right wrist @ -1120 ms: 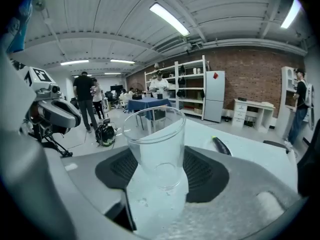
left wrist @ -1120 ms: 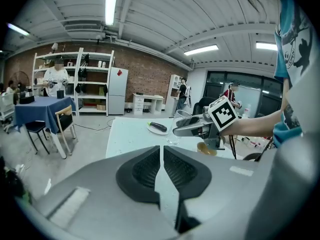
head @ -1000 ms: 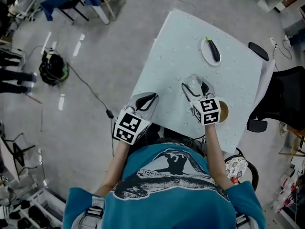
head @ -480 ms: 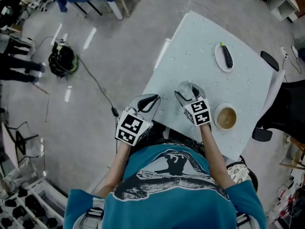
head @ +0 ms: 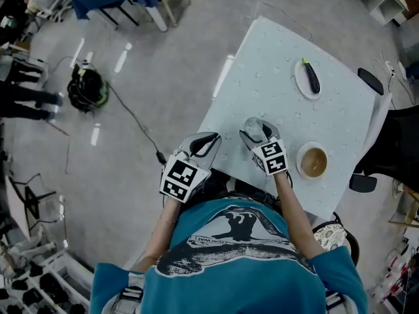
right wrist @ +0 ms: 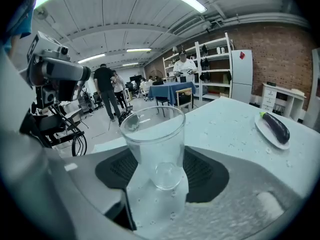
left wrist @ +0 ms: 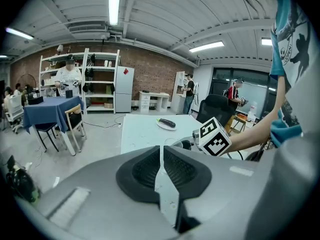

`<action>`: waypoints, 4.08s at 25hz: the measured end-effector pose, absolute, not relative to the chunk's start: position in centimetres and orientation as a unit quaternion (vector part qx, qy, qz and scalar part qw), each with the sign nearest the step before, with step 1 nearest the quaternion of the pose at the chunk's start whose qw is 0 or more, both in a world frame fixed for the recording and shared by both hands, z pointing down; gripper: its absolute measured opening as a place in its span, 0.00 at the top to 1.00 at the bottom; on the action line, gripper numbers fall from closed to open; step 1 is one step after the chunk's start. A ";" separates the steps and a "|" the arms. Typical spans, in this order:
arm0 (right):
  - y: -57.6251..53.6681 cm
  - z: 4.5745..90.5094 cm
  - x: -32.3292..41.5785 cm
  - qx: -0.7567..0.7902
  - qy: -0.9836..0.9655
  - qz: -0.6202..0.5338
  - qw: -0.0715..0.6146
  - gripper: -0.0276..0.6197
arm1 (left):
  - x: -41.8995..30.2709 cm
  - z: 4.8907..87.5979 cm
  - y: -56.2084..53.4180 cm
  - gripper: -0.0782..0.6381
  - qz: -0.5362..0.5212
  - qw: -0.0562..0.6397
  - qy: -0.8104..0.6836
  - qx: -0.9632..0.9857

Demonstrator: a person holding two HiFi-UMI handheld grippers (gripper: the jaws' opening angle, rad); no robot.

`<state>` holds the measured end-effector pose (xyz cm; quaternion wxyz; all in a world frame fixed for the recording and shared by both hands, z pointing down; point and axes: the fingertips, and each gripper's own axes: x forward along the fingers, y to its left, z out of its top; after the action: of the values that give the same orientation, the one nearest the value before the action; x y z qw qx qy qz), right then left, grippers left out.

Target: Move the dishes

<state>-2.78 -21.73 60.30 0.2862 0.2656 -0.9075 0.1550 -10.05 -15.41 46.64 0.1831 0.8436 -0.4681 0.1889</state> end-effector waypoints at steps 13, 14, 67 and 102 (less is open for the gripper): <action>-20.8 59.9 -0.3 0.286 -0.893 0.180 0.297 0.48 | -7.1 46.8 -16.6 0.84 0.197 0.170 -0.407 0.875; -20.6 59.8 0.3 0.293 -0.891 0.184 0.295 0.48 | -6.7 46.8 -16.6 0.84 0.199 0.169 -0.400 0.879; -12.6 61.0 26.4 0.484 -0.745 0.132 0.440 0.93 | 6.8 48.4 -12.8 0.85 0.254 0.126 -0.221 0.933; -28.4 60.5 31.9 0.351 -0.770 0.019 0.533 0.93 | 8.0 49.1 -15.0 0.85 0.252 0.154 -0.292 0.910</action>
<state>31.85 -28.41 60.49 0.5327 0.3512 -0.7698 0.0187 7.97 -15.04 49.06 0.1537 0.9099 -0.2915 0.2520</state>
